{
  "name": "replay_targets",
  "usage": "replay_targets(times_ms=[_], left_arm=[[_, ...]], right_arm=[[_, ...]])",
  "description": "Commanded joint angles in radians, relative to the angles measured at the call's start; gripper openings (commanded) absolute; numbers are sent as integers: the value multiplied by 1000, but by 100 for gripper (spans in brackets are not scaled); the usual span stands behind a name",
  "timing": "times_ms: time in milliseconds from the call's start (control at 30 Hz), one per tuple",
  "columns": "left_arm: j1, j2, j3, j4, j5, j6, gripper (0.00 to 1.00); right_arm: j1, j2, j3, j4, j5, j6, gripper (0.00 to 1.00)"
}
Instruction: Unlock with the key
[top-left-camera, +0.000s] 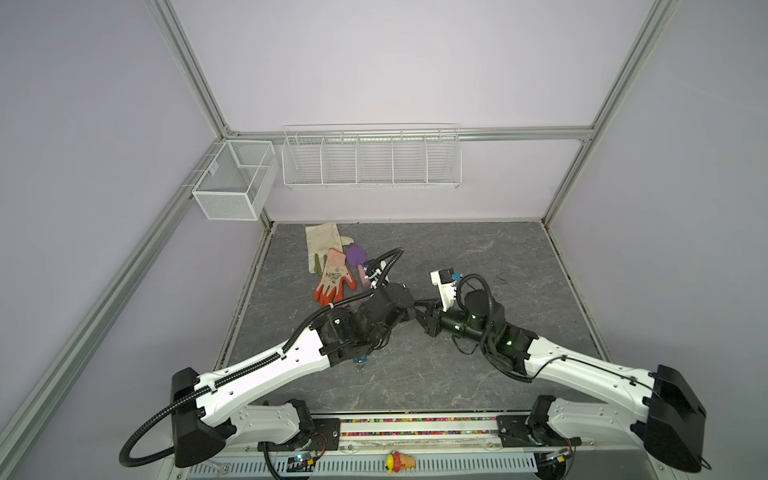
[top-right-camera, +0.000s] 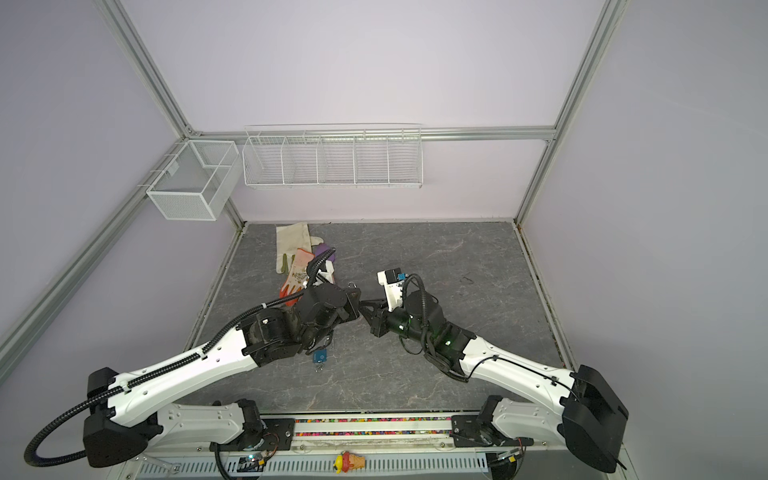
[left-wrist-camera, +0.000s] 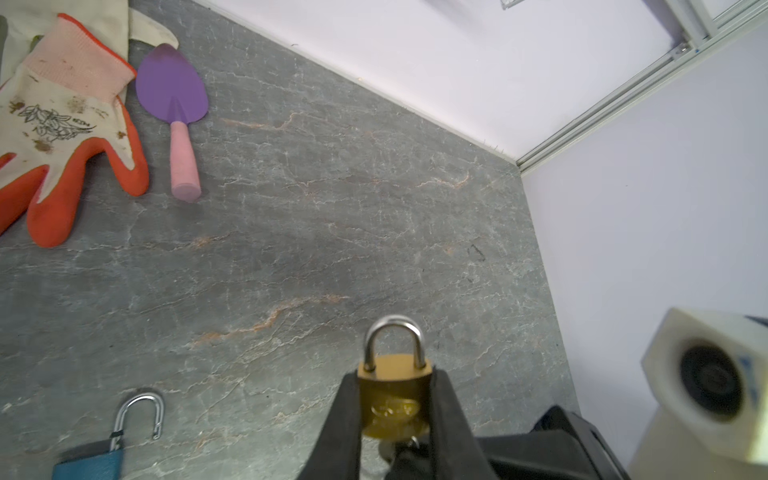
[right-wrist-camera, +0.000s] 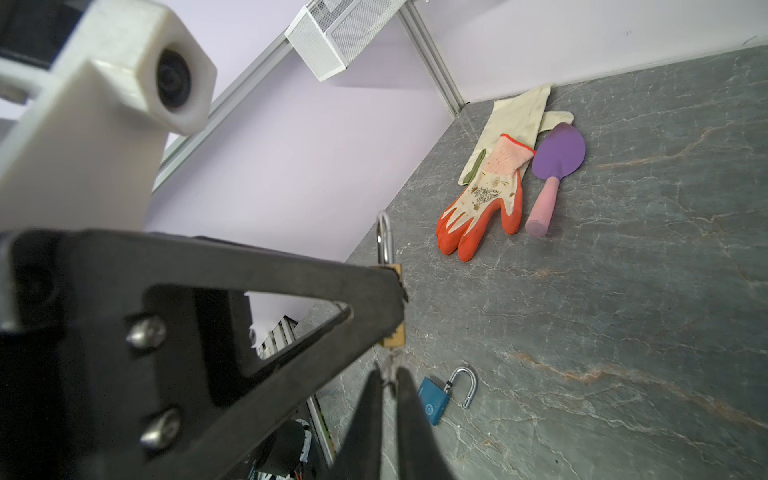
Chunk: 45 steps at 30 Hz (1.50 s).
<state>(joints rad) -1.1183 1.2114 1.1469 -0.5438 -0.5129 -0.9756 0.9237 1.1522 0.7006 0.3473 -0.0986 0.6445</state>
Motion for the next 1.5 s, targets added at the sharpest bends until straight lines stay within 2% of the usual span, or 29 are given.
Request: replay_targets(times_ms=[0,133,233,367,467,733,1067,1167,1467], left_arm=[[4,-17,-3,52,7,0,0],[9,-34,-3,59,-1,-2,0],[9,-49,-19,83,11,-14,0],[9,-56,-23,100,30,-27,0],[10,-56,-21,102,34,-29,0],[8,-59,-30,107,39,-39,0],[9,-60,-29,110,38,-38,0],[9,-58,-27,114,39,-38,0],[9,-53,-24,113,33,-39,0]], right_arm=[[3,-57,-42,-11,-23,4,27],[5,-132,-139,116,-26,87,34],[5,-152,-185,234,-29,131,34],[7,-129,-153,267,-29,115,32],[8,-110,-133,266,12,104,27],[15,-95,-94,209,107,72,23],[17,-57,-69,192,127,64,20],[21,-38,-56,198,107,62,16],[26,-15,-49,199,109,61,12]])
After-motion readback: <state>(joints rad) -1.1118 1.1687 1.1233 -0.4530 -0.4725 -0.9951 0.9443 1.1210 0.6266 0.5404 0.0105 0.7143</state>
